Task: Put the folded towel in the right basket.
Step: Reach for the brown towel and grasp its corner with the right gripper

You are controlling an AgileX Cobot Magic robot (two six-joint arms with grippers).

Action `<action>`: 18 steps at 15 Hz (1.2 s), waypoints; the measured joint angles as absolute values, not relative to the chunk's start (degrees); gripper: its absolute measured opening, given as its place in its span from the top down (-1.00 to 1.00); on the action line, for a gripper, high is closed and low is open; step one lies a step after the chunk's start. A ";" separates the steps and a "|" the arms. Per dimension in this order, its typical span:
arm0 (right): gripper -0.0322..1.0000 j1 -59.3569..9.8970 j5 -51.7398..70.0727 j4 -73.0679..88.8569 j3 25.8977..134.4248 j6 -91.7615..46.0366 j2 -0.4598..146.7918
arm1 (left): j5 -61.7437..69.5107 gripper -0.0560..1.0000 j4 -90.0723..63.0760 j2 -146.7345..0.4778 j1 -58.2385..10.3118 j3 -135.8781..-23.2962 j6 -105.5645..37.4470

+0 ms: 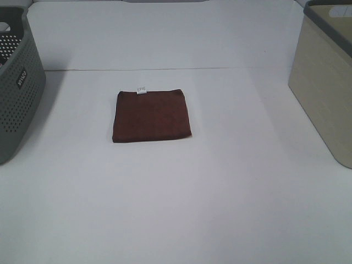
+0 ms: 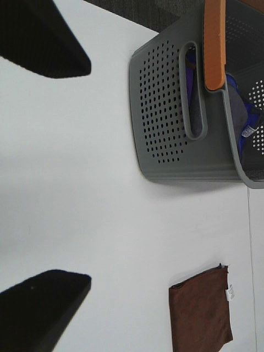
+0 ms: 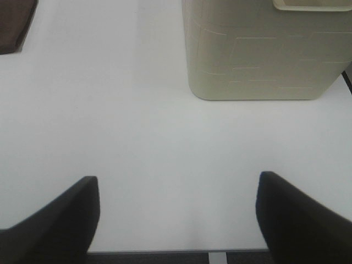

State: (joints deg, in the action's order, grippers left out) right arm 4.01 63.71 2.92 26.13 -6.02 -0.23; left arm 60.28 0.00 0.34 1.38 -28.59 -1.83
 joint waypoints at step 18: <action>-0.54 4.01 63.71 2.92 26.13 -6.02 -0.23 | 60.28 -0.77 0.00 0.34 1.38 -28.59 -1.83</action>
